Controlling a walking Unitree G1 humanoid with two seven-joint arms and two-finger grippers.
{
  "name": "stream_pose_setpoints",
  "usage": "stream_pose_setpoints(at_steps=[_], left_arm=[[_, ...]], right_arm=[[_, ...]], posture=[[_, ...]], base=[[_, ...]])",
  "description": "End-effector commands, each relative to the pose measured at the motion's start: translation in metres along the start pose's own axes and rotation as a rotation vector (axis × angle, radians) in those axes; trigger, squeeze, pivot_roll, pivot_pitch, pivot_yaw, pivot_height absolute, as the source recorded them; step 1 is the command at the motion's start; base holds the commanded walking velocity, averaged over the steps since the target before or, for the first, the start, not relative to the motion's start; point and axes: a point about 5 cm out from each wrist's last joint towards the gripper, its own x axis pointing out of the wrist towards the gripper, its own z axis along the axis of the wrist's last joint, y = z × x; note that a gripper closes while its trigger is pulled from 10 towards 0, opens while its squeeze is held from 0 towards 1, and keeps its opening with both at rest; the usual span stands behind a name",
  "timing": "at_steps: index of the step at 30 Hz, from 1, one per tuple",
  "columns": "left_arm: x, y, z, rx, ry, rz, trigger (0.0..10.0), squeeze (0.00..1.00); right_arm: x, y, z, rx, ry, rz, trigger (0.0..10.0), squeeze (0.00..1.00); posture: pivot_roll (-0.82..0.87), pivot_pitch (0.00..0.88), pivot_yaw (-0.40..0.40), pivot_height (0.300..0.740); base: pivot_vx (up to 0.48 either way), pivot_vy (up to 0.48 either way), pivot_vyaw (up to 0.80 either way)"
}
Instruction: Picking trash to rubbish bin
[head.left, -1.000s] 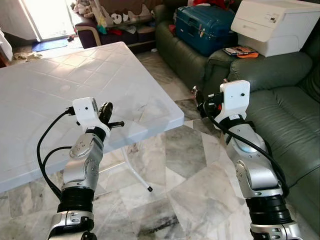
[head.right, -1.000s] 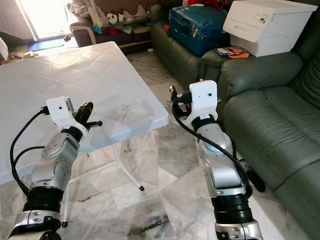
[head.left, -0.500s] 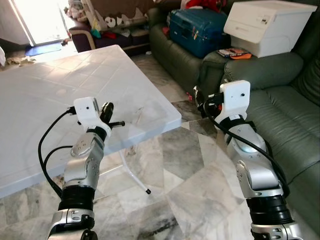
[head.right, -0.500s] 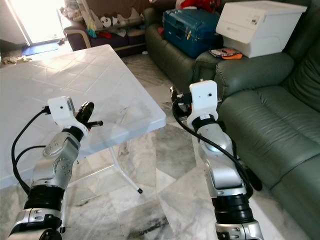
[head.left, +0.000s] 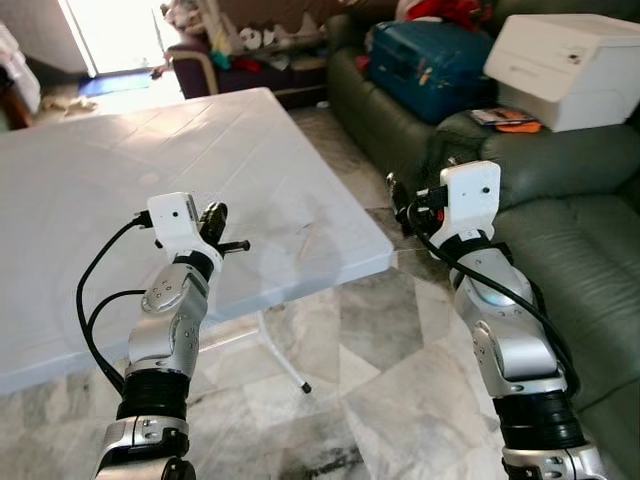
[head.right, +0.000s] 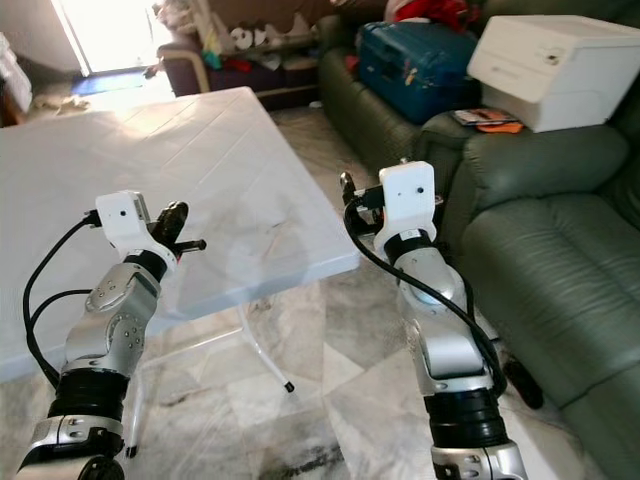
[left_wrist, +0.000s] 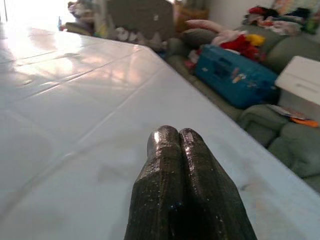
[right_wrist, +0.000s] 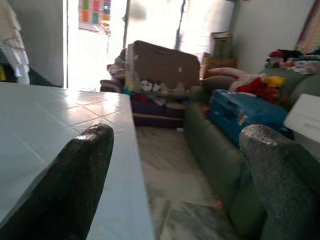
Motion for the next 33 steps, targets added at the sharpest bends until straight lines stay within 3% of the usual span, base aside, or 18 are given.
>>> stream_pose_setpoints(at_steps=[1,5,15,18,33], left_arm=[[0.0017,-0.0026,0.0014,0.005,-0.005,-0.019,10.0,0.0],[0.0022,-0.0037,0.0011,0.005,-0.003,-0.027,10.0,0.0],[0.005,-0.0065,0.0013,-0.053,-0.001,-0.018,10.0,0.0],[0.0049,-0.0062,0.0013,-0.055,0.0,-0.019,10.0,0.0],[0.0048,-0.0061,0.0014,-0.055,0.005,-0.022,10.0,0.0]], right_arm=[[0.0,-0.0026,0.0054,-0.008,-0.022,-0.005,10.0,0.0],[0.0004,-0.0026,0.0053,-0.009,-0.019,-0.007,10.0,0.0],[0.0015,-0.0026,0.0047,-0.012,-0.013,-0.006,10.0,0.0],[0.0019,-0.0021,0.0052,-0.01,-0.02,-0.004,10.0,0.0],[0.0017,-0.0013,0.0048,-0.008,-0.02,-0.004,10.0,0.0]], posture=[[-0.08,0.0,0.002,0.74],[-0.08,0.0,0.002,0.74],[-0.08,0.0,0.0,0.74],[-0.08,0.0,0.0,0.74],[-0.07,0.0,0.002,0.74]], base=[[0.0,0.0,0.0],[0.0,0.0,0.0],[0.0,0.0,-0.8],[0.0,0.0,0.0],[0.0,0.377,0.0]])
